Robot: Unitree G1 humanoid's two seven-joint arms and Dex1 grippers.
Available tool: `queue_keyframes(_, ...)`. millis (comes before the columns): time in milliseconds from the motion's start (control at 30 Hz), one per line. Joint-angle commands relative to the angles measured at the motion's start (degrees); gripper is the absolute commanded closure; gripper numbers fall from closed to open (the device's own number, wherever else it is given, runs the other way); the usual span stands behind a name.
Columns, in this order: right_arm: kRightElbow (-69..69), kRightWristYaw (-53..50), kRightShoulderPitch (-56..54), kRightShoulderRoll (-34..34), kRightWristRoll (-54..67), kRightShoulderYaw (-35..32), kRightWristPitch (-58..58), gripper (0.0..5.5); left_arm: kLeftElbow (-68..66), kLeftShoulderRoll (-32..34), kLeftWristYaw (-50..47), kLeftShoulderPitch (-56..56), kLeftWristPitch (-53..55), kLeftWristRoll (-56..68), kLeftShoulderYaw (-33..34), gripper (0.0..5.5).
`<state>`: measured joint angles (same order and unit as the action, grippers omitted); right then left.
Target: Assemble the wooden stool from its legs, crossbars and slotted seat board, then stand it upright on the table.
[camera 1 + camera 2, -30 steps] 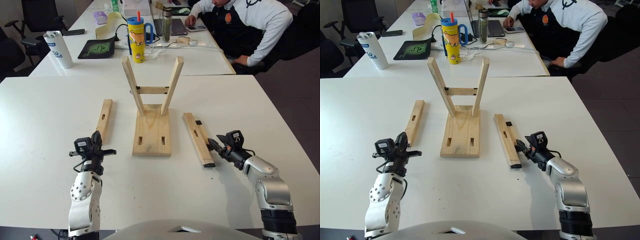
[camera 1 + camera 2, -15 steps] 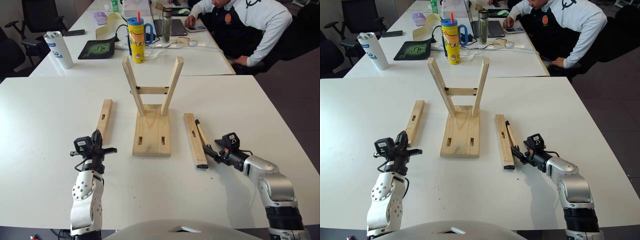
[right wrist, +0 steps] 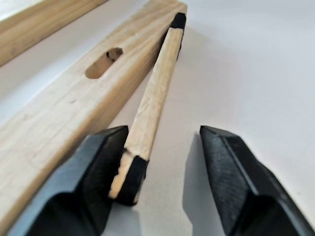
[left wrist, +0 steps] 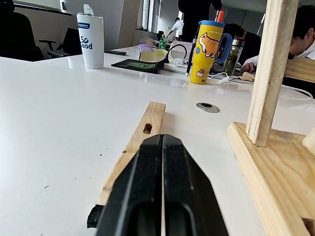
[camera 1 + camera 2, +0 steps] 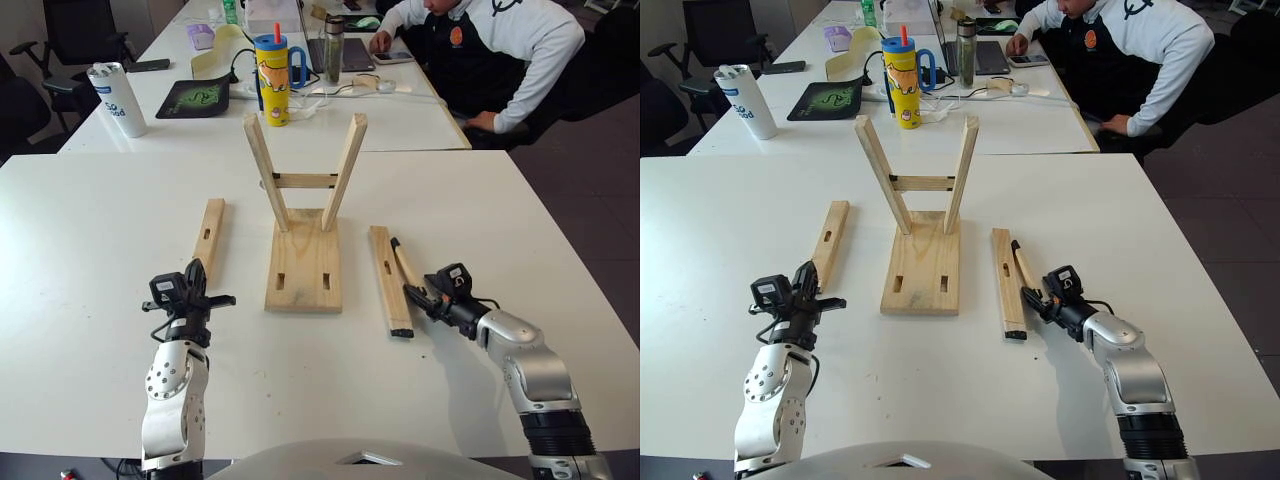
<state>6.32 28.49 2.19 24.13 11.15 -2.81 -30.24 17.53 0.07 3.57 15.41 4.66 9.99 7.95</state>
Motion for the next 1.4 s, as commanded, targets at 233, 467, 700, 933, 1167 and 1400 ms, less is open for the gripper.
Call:
queue_keyframes(233, 3.0, -7.1, -3.3, -3.9, 6.5, -6.2, -13.8, 4.45, -1.1, 1.4, 0.6, -2.3, 0.6, 0.0, -0.2, 5.5)
queue_keyframes(467, 5.4, -10.9, -5.0, -6.2, 8.5, -8.1, -17.5, 5.08, -3.1, 2.5, 1.8, -4.0, 0.9, 0.3, -0.1, 5.5)
queue_keyframes(700, 0.6, -4.0, -20.9, -6.0, 16.7, -12.3, -13.0, 5.08, -0.2, -0.2, 3.5, -8.0, 5.3, 13.3, 3.0, 5.5)
queue_keyframes(933, -3.0, 15.1, -30.9, 4.3, 42.8, -19.3, -33.6, 5.08, 13.0, -1.9, 10.4, -5.6, 19.8, 59.5, 4.3, 4.54)
queue_keyframes(1167, 3.6, 18.8, -24.3, 4.1, 57.8, -15.7, -46.2, 5.08, 18.2, 1.0, 13.3, -3.9, 26.4, 74.1, -2.2, 3.49)
queue_keyframes(1400, 3.2, 17.4, -24.1, 3.3, 62.7, -12.9, -48.6, 5.08, 18.3, 1.2, 13.2, -4.8, 27.0, 75.8, -7.3, 3.11)
